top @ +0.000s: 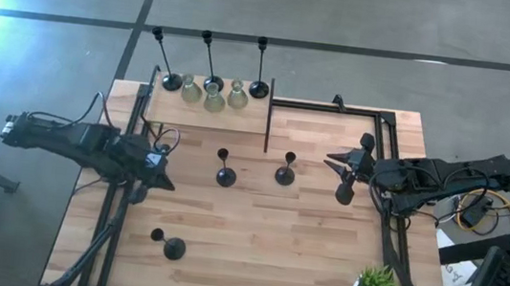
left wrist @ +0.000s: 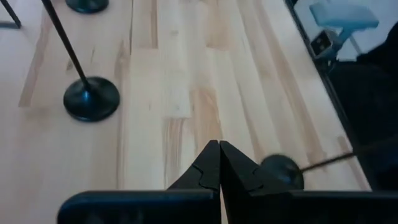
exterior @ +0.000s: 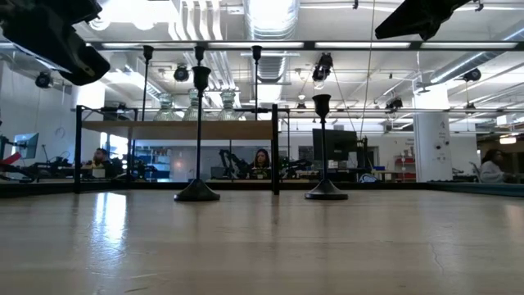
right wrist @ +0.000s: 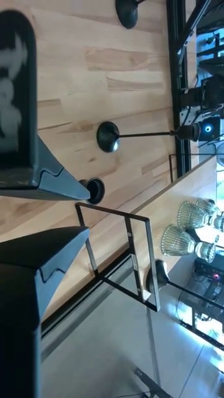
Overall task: Pick & Place candle stick holders
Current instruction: Put the medium black candle holder on the shelf
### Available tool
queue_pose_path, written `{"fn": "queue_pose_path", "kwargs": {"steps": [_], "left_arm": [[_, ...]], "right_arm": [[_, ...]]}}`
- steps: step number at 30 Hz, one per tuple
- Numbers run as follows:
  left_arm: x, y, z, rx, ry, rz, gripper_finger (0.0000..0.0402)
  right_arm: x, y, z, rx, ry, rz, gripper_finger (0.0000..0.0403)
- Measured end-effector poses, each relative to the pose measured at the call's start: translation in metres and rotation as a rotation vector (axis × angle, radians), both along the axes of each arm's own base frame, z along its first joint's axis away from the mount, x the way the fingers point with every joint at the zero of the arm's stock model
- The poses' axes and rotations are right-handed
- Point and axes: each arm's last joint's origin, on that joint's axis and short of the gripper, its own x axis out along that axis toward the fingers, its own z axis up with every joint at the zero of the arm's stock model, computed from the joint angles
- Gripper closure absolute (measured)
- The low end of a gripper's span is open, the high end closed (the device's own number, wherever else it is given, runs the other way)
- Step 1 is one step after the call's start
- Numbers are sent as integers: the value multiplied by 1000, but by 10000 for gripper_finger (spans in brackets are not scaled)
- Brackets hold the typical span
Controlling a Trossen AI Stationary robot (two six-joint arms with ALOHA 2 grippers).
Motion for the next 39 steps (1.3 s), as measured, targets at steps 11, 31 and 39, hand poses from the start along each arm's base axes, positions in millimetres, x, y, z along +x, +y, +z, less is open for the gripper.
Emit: {"fn": "queue_pose_path", "kwargs": {"steps": [11, 31, 39], "left_arm": [[1, -2, -6, -100, 33, -2, 398], [-15, -11, -53, -439, -37, -212, 399], [-14, -23, -67, -431, -156, -362, 400]], "right_arm": [[0, 0, 0, 35, -16, -16, 337], [2, 0, 4, 7, -42, 0, 343], [3, 1, 6, 21, -72, 22, 338]]}}
